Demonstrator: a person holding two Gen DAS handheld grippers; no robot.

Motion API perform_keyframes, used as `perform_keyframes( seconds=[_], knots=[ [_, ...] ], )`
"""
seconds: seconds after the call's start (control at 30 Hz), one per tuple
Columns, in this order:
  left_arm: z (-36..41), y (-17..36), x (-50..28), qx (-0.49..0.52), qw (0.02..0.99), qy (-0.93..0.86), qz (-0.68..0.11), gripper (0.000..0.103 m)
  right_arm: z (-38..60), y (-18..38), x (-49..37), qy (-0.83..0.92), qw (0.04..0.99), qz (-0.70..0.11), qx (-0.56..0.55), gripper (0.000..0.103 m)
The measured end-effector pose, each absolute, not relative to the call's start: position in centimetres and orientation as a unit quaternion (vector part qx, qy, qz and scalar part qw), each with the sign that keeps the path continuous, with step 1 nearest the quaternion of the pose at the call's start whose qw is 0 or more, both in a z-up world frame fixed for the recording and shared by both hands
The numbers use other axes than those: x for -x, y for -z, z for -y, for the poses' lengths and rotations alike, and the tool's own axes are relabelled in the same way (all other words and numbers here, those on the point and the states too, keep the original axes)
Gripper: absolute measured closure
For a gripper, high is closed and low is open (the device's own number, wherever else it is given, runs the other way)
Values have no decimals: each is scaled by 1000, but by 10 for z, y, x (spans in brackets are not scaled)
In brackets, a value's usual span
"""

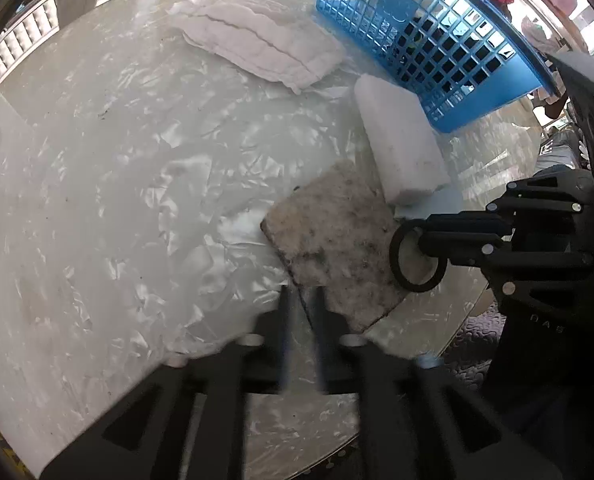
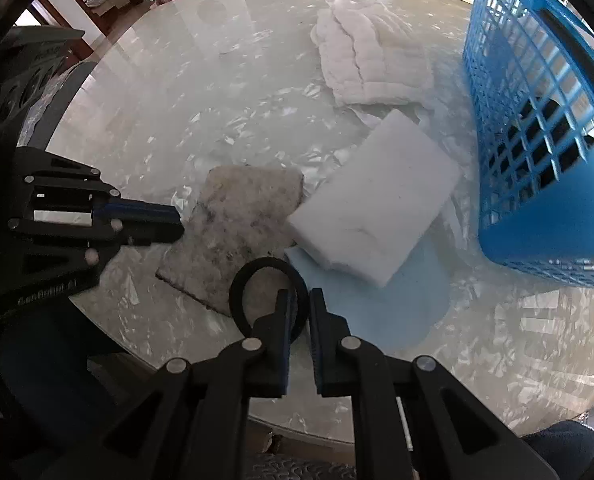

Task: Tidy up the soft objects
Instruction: 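Grasp the grey felt pad with the left tool while the right tool holds the black ring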

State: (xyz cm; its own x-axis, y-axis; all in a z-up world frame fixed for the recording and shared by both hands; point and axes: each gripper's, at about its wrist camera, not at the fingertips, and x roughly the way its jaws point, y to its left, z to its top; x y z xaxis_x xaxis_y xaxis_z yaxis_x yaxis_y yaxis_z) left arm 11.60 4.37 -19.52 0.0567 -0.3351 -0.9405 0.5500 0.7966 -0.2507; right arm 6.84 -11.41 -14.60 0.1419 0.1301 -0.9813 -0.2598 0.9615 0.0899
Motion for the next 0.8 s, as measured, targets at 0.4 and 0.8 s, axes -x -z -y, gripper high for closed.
perform_keyframes(
  seconds=[0.4, 0.8],
  knots=[
    [-32, 196, -119, -92, 721, 296, -620, 57, 112, 137, -65, -139, 762, -631, 47, 98],
    [-5, 198, -115, -96, 719, 307, -616, 94, 141, 106, -53, -131, 778, -613, 46, 98]
  ],
)
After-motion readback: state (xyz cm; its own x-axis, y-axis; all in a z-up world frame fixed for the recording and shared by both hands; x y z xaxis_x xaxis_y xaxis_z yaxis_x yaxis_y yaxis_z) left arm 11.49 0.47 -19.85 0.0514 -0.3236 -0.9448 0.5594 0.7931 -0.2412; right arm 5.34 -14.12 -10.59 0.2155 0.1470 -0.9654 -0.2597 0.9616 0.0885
